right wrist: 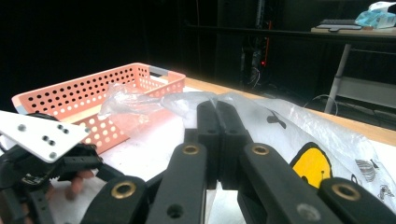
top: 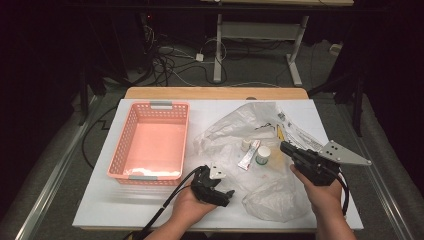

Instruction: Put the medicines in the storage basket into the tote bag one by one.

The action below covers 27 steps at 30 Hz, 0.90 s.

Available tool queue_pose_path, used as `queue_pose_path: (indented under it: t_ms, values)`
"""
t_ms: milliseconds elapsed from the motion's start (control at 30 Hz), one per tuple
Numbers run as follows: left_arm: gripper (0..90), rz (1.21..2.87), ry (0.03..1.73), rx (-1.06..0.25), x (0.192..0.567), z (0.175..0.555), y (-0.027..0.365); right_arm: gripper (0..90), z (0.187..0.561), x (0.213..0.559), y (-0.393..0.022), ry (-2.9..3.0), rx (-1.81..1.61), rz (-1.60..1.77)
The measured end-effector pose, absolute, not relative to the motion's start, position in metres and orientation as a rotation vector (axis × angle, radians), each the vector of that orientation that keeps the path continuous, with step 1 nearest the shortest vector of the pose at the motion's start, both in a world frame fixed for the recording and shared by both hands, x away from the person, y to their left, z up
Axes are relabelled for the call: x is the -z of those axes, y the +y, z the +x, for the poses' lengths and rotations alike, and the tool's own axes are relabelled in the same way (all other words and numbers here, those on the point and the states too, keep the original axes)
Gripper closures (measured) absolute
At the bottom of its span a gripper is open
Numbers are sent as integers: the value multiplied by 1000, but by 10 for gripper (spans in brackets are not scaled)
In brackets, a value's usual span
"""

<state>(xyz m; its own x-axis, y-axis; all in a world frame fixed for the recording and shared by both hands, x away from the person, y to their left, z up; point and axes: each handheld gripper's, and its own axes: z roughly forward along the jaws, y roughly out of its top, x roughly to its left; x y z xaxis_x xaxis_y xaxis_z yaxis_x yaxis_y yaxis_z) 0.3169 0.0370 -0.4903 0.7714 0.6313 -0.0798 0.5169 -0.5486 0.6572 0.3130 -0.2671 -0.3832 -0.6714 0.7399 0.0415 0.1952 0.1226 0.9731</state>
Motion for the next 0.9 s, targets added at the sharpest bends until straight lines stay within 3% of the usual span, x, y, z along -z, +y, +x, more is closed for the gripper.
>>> queue_pose_path:
  t_ms: [300,567,900]
  values:
    - [465,2241,829,-215,490,312,36,900,315,387,-264,1964,-1577,898]
    - [880,2210,836,-147,490,317,38,900,314,387,-261,1971,-1562,895]
    - [884,2120,788,-231,478,306,58,900,313,381,-262,1955,-1569,891]
